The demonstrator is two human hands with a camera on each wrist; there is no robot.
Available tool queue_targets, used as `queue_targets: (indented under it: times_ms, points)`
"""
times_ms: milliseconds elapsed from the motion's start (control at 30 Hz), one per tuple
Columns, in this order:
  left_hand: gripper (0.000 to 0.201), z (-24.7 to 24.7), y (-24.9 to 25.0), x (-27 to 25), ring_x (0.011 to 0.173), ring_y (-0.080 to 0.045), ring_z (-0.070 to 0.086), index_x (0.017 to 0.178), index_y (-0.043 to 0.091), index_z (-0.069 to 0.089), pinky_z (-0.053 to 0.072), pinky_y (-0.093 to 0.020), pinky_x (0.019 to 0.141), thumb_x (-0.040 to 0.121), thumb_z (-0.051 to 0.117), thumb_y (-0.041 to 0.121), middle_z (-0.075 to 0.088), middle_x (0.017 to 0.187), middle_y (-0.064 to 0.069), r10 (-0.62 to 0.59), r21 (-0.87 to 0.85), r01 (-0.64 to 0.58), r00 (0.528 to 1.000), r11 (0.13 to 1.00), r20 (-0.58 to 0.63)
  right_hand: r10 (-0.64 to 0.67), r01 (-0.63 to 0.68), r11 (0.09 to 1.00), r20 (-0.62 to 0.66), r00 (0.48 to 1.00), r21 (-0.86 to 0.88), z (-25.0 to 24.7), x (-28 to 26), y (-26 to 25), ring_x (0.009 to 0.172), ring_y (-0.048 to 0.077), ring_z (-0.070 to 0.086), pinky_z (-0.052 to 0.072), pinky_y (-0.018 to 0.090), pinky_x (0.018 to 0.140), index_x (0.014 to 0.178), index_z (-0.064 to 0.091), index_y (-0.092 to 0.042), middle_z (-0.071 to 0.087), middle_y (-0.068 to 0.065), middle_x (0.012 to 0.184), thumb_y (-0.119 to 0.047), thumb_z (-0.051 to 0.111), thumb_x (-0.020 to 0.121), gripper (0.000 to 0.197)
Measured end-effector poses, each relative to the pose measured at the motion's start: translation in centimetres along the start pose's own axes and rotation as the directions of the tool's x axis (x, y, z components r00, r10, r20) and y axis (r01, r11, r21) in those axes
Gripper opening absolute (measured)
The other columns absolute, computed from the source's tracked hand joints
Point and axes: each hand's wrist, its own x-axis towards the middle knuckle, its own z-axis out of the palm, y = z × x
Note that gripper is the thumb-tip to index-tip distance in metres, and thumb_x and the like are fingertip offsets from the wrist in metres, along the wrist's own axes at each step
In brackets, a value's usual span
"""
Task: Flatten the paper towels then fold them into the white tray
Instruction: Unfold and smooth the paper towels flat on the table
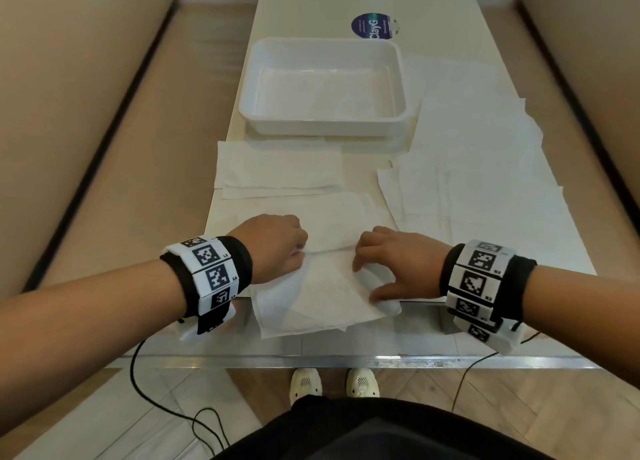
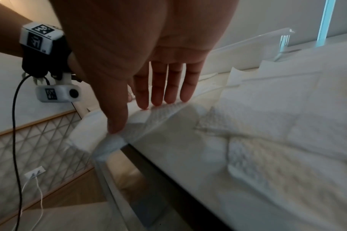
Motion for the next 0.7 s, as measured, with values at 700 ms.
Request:
queue_targets:
  times_ms: [700]
  points:
    - [0.015, -2.9, -0.9, 0.3, 0.066, -0.023, 0.054, 0.087, 0.014, 0.053, 0.039, -0.029, 0.055, 0.091, 0.046, 0.026, 0.059, 0.071, -0.002, -0.190, -0.240, 0.141, 0.962, 0.961, -0.196, -0.099, 0.112, 0.989, -0.129, 0.987, 0.098, 0.1, -2.9, 0.3, 0.113, 0.007, 0.051, 0.049, 0.033, 0.088, 0.093, 0.072, -0.029, 0.063, -0.012, 0.113, -0.036, 0.059, 0.088, 0.015]
